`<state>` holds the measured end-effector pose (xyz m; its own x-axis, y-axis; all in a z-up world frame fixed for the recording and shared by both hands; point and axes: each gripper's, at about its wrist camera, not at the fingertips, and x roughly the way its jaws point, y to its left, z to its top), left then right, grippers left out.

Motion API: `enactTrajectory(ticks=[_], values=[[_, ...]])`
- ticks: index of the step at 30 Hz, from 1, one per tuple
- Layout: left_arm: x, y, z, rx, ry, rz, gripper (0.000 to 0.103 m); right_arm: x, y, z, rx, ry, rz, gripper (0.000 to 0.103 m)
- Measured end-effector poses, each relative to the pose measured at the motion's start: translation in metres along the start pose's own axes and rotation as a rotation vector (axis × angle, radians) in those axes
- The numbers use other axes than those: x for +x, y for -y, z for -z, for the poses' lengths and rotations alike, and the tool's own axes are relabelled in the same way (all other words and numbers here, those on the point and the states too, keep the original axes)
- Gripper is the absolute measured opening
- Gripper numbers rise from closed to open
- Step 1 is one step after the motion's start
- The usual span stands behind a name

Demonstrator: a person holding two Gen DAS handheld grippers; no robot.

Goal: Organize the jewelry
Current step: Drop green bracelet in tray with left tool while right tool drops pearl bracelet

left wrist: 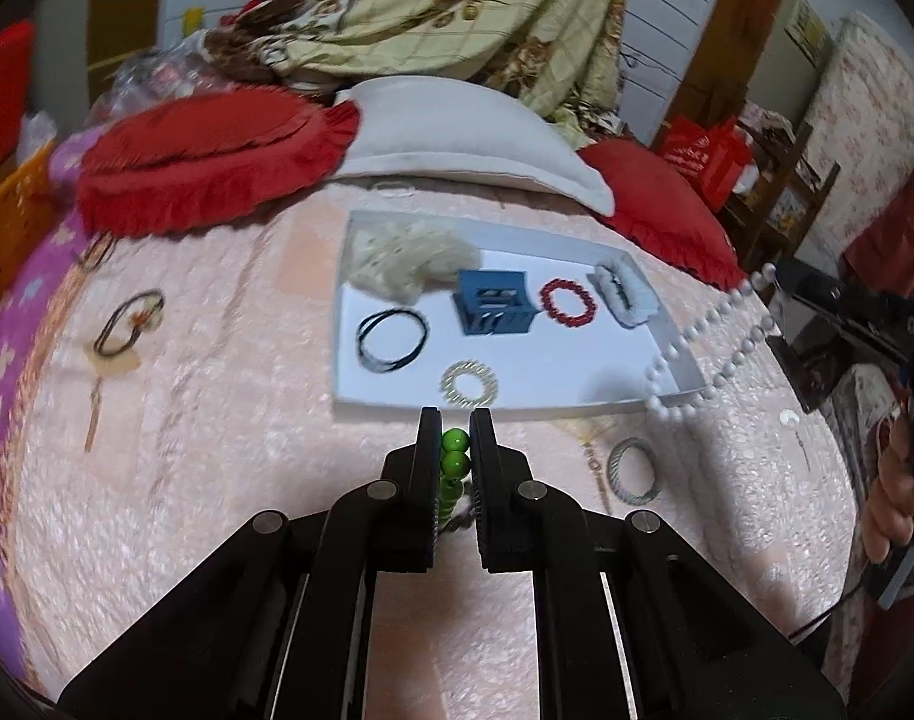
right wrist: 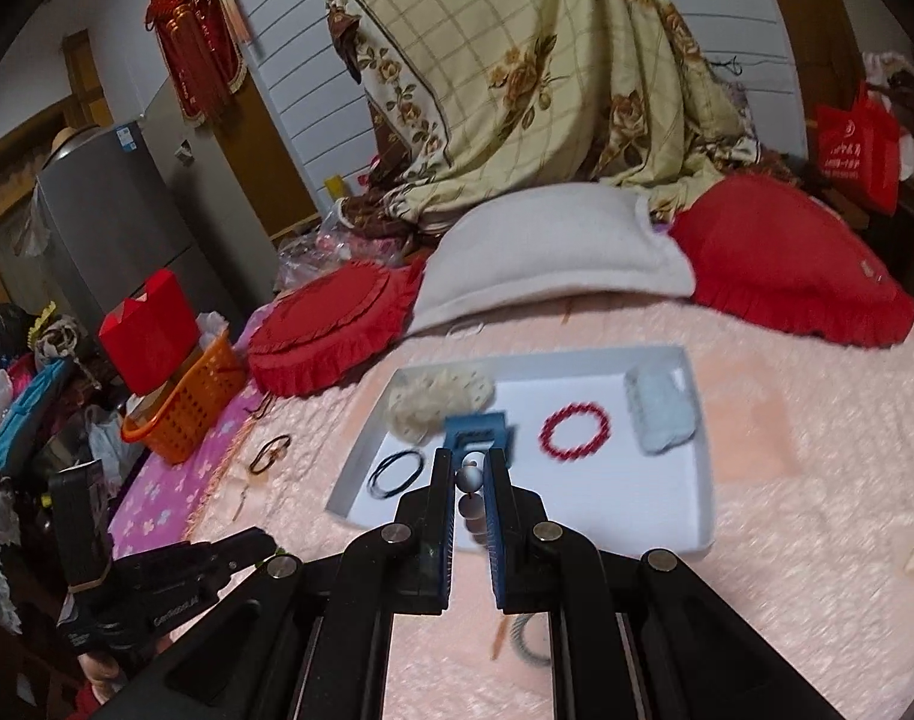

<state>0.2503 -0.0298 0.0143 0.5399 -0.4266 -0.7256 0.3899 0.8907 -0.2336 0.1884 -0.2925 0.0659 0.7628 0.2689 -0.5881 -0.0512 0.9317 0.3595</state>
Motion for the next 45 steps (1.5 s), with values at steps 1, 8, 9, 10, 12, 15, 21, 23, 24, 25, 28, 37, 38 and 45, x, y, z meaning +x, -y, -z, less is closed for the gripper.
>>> enactTrajectory(ticks=[1,8,9,10,12,15,21,23,24,25,28,37,38,45], values=[[0.002,0.004,-0.003,0.012,-0.001,-0.001,0.008,0.0,0.003,-0.004,-0.003,0.0,0.006,0.009],[0.024,0.035,-0.035,0.063,-0.015,0.009,0.008,0.014,0.021,-0.025,-0.028,0.002,0.078,0.009],[0.03,0.039,-0.04,0.068,-0.023,0.013,0.008,0.018,0.026,-0.026,-0.024,0.0,0.088,0.009],[0.036,0.043,-0.044,0.074,-0.03,0.015,0.008,0.023,0.031,-0.027,-0.018,-0.006,0.101,0.009],[0.048,0.05,-0.05,0.08,-0.047,0.02,0.008,0.029,0.04,-0.028,-0.013,-0.015,0.119,0.009],[0.073,0.06,-0.058,0.079,-0.096,0.046,0.008,0.043,0.053,-0.024,0.004,-0.041,0.132,0.009],[0.122,0.071,-0.059,0.073,-0.175,0.026,0.008,0.068,0.063,-0.014,0.026,-0.087,0.117,0.009],[0.136,0.07,-0.056,0.075,-0.198,0.011,0.008,0.079,0.066,-0.01,0.031,-0.109,0.115,0.009],[0.14,0.07,-0.055,0.074,-0.204,0.005,0.008,0.083,0.067,-0.008,0.031,-0.117,0.117,0.009],[0.144,0.068,-0.054,0.071,-0.207,-0.002,0.008,0.087,0.067,-0.007,0.03,-0.124,0.119,0.009],[0.151,0.063,-0.051,0.064,-0.208,-0.01,0.008,0.103,0.075,0.0,0.044,-0.156,0.128,0.009],[0.146,0.059,-0.05,0.047,-0.227,0.06,0.023,0.123,0.096,0.012,0.086,-0.212,0.134,0.009],[0.14,0.059,-0.05,0.045,-0.219,0.068,0.03,0.124,0.097,0.013,0.085,-0.215,0.14,0.009],[0.085,0.058,-0.054,0.053,-0.122,0.103,0.042,0.11,0.092,0.007,0.081,-0.194,0.141,0.019]])
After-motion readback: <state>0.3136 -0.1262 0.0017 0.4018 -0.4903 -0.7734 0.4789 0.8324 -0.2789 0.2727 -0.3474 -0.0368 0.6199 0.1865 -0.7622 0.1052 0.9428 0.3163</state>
